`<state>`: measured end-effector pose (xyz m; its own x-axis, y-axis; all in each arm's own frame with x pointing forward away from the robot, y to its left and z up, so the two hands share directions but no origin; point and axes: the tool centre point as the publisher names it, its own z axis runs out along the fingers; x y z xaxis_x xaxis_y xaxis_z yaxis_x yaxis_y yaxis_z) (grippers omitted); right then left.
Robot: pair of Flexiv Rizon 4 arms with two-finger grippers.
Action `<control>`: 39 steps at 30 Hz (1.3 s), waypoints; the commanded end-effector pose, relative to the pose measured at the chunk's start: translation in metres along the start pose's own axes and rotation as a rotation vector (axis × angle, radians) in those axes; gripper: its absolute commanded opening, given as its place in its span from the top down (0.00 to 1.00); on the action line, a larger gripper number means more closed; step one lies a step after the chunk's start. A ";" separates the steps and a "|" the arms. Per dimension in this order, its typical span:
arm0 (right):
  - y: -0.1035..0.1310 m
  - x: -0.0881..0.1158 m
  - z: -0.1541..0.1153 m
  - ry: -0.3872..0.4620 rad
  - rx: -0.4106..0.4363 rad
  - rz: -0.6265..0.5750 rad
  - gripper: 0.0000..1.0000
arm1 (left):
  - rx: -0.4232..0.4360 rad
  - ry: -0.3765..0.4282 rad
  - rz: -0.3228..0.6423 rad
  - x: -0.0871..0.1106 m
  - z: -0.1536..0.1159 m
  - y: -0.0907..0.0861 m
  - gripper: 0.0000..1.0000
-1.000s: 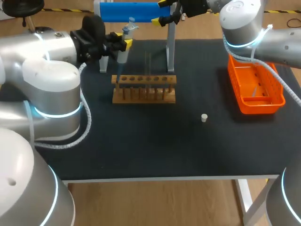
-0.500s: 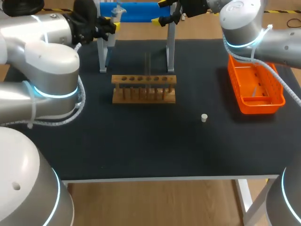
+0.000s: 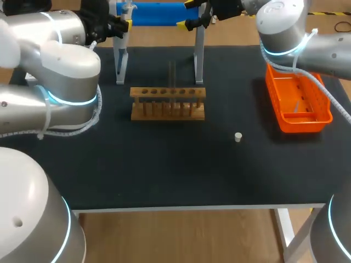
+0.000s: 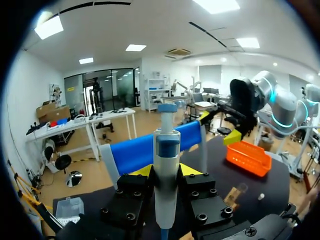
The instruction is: Invert the test tube, pick up the pipette, mount the tip to pipette, aspirate from beaker and dispense into the tube, eject the tip, return the pipette, and cap with the stopper.
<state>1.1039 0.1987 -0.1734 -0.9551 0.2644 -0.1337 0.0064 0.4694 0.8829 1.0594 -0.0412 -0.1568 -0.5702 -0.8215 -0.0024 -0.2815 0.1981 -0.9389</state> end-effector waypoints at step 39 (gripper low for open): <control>0.001 -0.001 -0.001 0.005 0.006 0.001 0.00 | -0.131 -0.341 -0.151 -0.035 0.058 -0.012 1.00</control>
<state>1.1038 0.1988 -0.1734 -0.9551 0.2643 -0.1337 0.0064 0.4696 0.8829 1.1211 -0.0389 -0.1687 -0.2649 -0.9641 0.0158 -0.4279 0.1029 -0.8980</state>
